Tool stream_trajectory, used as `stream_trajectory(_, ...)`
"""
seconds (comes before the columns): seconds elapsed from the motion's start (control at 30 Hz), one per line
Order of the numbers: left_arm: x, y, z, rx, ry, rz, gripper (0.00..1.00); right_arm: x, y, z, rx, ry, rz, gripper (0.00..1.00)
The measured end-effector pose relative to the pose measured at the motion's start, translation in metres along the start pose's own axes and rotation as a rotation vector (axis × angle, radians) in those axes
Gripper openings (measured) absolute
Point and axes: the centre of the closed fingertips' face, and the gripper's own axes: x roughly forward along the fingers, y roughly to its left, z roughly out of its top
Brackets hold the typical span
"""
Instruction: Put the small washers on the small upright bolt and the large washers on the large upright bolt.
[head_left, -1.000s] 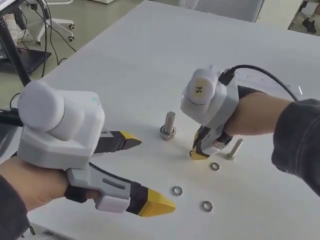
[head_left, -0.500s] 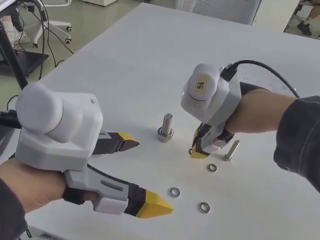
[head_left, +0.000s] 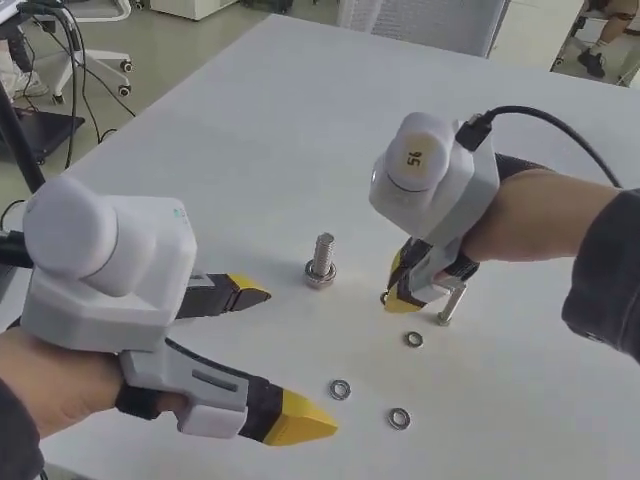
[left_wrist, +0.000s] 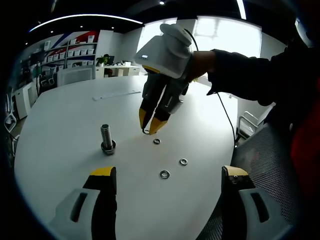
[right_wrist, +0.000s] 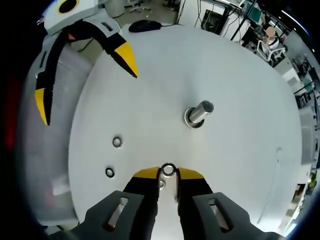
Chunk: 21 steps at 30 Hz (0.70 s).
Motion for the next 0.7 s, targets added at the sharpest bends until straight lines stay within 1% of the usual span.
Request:
stream_trajectory(0.07,0.000,0.000,0.000,0.003,0.001,0.000,0.86,-0.003,0.000,-0.003,0.000,0.010,-0.006,0.14)
stream_trajectory(0.23,0.000,0.000,0.001,0.004,-0.001,-0.003,0.86,-0.012,-0.002,-0.005,0.005,0.003,-0.020,0.14)
stream_trajectory(0.43,0.000,0.000,0.001,0.008,-0.002,-0.005,0.86,-0.020,-0.003,-0.011,0.015,0.008,-0.031,0.14)
stream_trajectory(0.7,0.001,-0.001,0.001,0.008,-0.001,-0.008,0.86,-0.034,-0.011,-0.027,0.040,0.016,-0.063,0.14)
